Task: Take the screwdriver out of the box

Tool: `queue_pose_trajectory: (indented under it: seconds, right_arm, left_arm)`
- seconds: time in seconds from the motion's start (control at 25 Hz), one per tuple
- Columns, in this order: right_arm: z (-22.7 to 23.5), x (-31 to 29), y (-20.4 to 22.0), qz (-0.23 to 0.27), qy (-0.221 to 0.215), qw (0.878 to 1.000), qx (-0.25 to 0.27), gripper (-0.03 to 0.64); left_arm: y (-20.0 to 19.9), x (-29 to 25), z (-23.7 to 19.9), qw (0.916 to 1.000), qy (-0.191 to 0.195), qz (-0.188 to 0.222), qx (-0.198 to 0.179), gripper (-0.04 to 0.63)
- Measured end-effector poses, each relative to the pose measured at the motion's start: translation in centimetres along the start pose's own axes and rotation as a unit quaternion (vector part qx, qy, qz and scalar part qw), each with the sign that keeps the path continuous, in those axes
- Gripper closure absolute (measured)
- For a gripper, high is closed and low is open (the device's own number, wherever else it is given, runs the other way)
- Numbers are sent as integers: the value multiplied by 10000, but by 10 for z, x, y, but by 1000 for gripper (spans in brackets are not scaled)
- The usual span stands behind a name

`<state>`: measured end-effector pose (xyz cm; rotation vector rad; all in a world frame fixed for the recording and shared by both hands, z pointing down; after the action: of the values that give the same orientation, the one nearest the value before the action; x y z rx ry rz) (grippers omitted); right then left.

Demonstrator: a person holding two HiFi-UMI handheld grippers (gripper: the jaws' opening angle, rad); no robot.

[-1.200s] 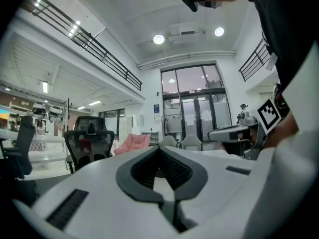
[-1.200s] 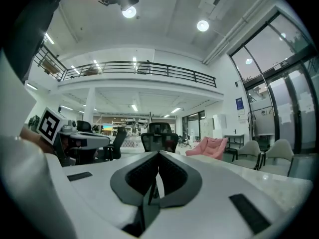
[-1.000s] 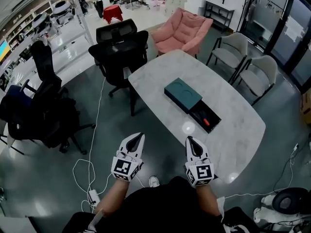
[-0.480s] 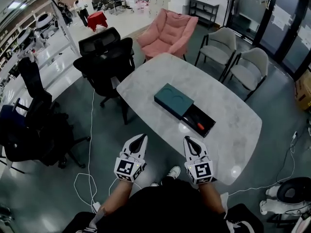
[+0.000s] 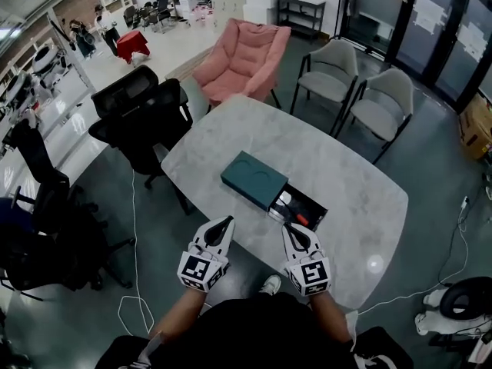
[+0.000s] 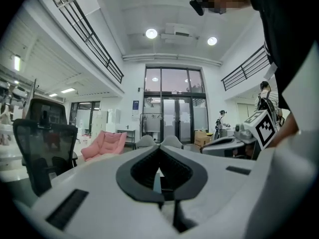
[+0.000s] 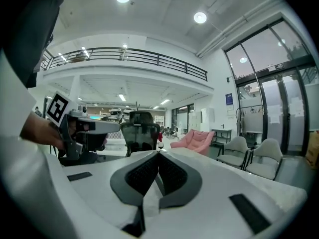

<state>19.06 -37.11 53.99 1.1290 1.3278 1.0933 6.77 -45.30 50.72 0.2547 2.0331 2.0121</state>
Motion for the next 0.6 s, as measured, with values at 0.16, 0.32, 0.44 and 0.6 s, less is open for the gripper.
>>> queue_pose_trajectory:
  seconds: [0.16, 0.32, 0.44, 0.6]
  right_arm:
    - [21, -6, 17, -284, -166, 9994, 131, 594]
    - [45, -6, 25, -427, -81, 9988, 214, 594]
    - [58, -10, 32, -486, 44, 9988, 89, 594]
    - [66, -16, 43, -624, 228, 9978, 2, 594]
  left_arm:
    - [7, -30, 3, 9999, 77, -140, 52, 589]
    - [6, -54, 1, 9997, 146, -203, 48, 589]
    - [5, -70, -5, 9995, 202, -190, 128, 589]
    - [10, -89, -11, 9989, 405, -218, 134, 589]
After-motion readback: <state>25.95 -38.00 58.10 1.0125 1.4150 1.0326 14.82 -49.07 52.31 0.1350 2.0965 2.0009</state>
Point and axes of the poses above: the fingertips, and each gripper's own axes: x backward along the fingers, z to its right, y out of its underside, the point moved 1 cm from there along x, backward along the fingers, and after that the axes turned 5 degrees about y, right-handed, at the moved point
